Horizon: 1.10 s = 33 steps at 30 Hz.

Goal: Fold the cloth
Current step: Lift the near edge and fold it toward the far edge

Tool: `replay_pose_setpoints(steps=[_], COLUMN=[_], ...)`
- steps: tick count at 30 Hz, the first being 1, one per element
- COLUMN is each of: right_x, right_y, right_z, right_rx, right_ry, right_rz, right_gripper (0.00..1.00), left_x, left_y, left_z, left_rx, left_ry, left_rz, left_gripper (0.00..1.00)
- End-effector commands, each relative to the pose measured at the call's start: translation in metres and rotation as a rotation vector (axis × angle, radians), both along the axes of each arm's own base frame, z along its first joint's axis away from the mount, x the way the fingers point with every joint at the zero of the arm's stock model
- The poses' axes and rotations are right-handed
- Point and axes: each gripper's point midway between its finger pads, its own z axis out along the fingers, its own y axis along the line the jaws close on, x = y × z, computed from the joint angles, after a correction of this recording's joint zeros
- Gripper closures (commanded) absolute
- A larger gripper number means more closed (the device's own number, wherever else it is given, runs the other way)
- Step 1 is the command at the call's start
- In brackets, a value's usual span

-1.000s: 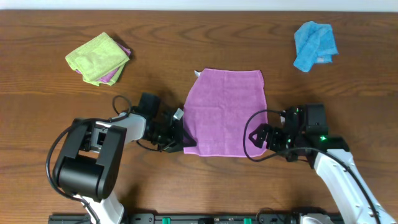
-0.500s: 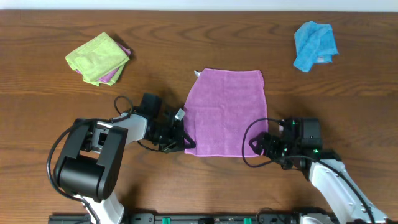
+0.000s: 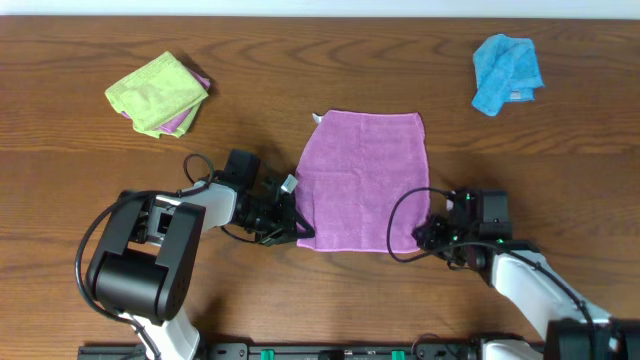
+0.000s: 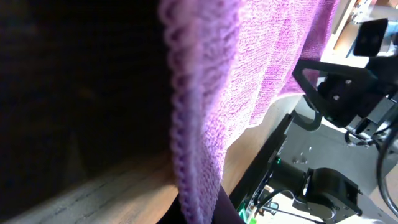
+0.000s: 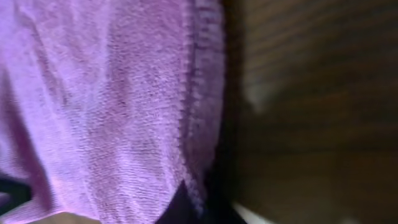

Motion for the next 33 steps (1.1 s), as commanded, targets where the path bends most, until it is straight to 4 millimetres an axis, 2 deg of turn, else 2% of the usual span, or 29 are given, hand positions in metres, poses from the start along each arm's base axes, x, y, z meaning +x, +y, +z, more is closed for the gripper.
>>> replay_pose_setpoints(steps=[1, 5, 8, 11, 15, 18, 21, 23, 26, 28, 30, 33], right_x=[0.002, 0.045, 0.089, 0.126, 0.171, 0.205, 0.239, 0.262, 0.285, 0.289, 0.285, 0.272], right_y=[0.006, 0.014, 0.010, 0.009, 0.019, 0.025, 0.028, 0.030, 0.030, 0.028, 0.026, 0.025], right_z=[0.003, 0.056, 0.109, 0.146, 0.169, 0.179, 0.193, 0.209, 0.237, 0.251, 0.257, 0.252], right_rx=[0.040, 0.088, 0.061, 0.030, 0.025, 0.024, 0.024, 0.026, 0.006, -0.029, -0.076, -0.103], right_ry=[-0.012, -0.195, -0.351, -0.455, -0.502, -0.526, -0.561, -0.598, -0.646, -0.650, -0.638, -0.570], right_rz=[0.011, 0.039, 0.027, 0.014, 0.039, 0.049, 0.050, 0.050, 0.065, 0.080, 0.117, 0.151], right_gripper=[0.99, 0.99, 0.99, 0.99, 0.99, 0.99, 0.99, 0.99, 0.99, 0.99, 0.99, 0.99], left_x=[-0.006, 0.017, 0.067, 0.123, 0.186, 0.225, 0.258, 0.282, 0.306, 0.311, 0.311, 0.297], left_y=[-0.003, 0.004, 0.016, 0.019, 0.022, 0.028, 0.034, 0.039, 0.043, 0.046, 0.053, 0.060], left_z=[0.006, 0.022, 0.051, 0.088, 0.137, 0.169, 0.194, 0.208, 0.228, 0.239, 0.246, 0.244], left_rx=[-0.061, -0.103, -0.133, -0.172, -0.145, -0.112, -0.105, -0.116, -0.177, -0.216, -0.233, -0.264], left_ry=[0.029, 0.015, -0.063, -0.167, -0.382, -0.508, -0.586, -0.624, -0.647, -0.657, -0.655, -0.627], left_rz=[-0.007, 0.062, 0.172, 0.257, 0.318, 0.369, 0.413, 0.433, 0.422, 0.396, 0.380, 0.320], left_gripper=[0.94, 0.94, 0.94, 0.94, 0.95, 0.94, 0.95, 0.94, 0.94, 0.94, 0.94, 0.94])
